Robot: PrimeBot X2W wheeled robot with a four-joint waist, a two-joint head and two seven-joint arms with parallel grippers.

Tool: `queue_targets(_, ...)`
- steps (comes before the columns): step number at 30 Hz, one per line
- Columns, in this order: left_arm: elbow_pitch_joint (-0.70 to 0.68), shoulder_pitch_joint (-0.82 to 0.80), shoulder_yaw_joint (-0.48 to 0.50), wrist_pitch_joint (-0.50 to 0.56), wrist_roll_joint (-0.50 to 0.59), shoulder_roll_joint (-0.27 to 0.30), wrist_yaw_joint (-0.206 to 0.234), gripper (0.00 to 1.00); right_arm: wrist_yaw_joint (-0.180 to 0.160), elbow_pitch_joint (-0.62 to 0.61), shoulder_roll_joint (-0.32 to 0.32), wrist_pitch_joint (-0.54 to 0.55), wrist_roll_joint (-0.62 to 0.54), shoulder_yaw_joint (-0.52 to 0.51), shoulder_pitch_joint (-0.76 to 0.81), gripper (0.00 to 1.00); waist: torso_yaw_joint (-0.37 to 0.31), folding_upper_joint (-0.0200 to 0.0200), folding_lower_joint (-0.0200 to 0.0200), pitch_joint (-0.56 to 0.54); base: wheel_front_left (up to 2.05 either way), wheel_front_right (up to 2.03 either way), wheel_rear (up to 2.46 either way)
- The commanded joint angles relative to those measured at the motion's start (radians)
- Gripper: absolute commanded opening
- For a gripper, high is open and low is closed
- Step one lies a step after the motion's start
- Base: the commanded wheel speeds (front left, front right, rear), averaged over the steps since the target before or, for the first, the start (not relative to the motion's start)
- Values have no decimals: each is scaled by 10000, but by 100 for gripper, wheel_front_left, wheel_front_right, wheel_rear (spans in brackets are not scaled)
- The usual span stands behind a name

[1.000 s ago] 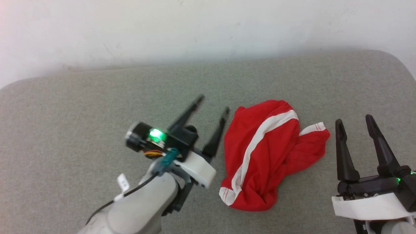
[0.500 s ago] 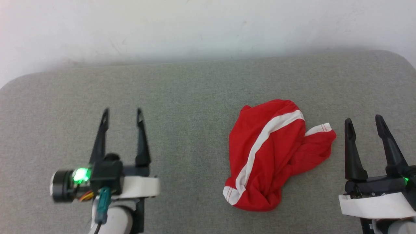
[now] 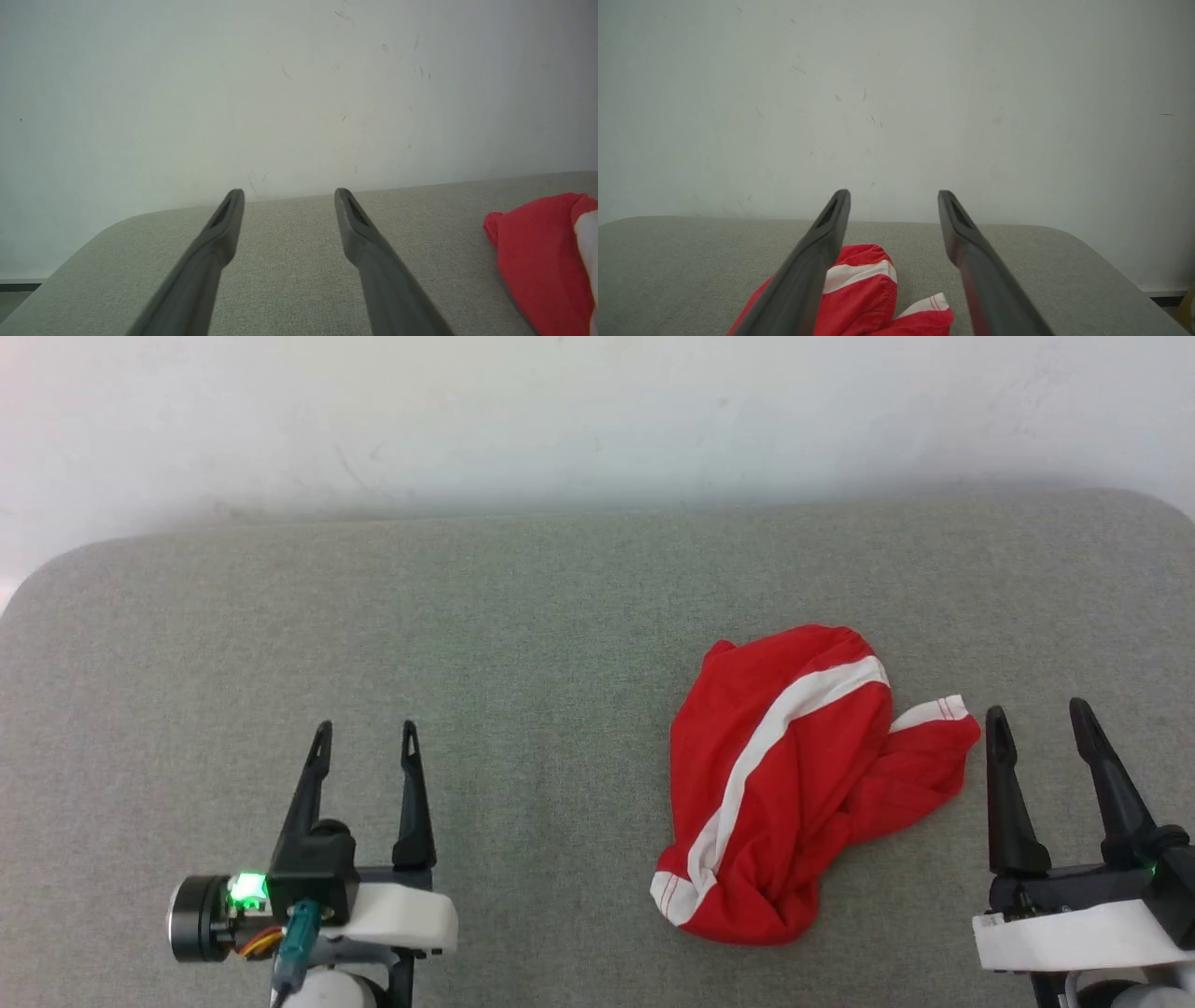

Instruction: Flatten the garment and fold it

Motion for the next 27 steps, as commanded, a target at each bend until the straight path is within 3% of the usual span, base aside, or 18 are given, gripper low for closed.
queue_targets(1, 81, -124, 155, -47, 136, -89, -202, 100, -19, 44, 30, -46, 44, 2, 44, 100, -7, 0, 0, 1, 0, 0, 0)
queue_targets(7, 902, -1439, 353, -47, 119, -97, -1495, 100, -19, 106, 30, -46, 76, 58, -49, 100, -37, 0, 0, -20, 0, 0, 0)
queue_targets(11, 2213, -2622, 21, -1, -207, 59, -2785, 100, -19, 104, 30, -46, 87, 144, -67, 100, -129, 0, 0, -42, 0, 0, 0)
queue_targets(16, 3290, -4039, -649, 1111, -619, 188, -4233, 100, -19, 71, 30, -46, 145, 120, -28, 100, -259, 0, 0, 9, 0, 0, 0)
queue_targets(21, 3709, -5117, -1911, 2633, -1260, 238, -4688, 100, -19, 81, 30, -46, 162, 150, -86, 100, -365, 0, 0, 109, 0, 0, 0)
queue_targets(27, 3170, -6168, -5540, 5082, -3668, 1117, -4713, 100, -19, 104, 30, -46, 194, 227, -250, 100, -601, 0, 0, 253, 0, 0, 0)
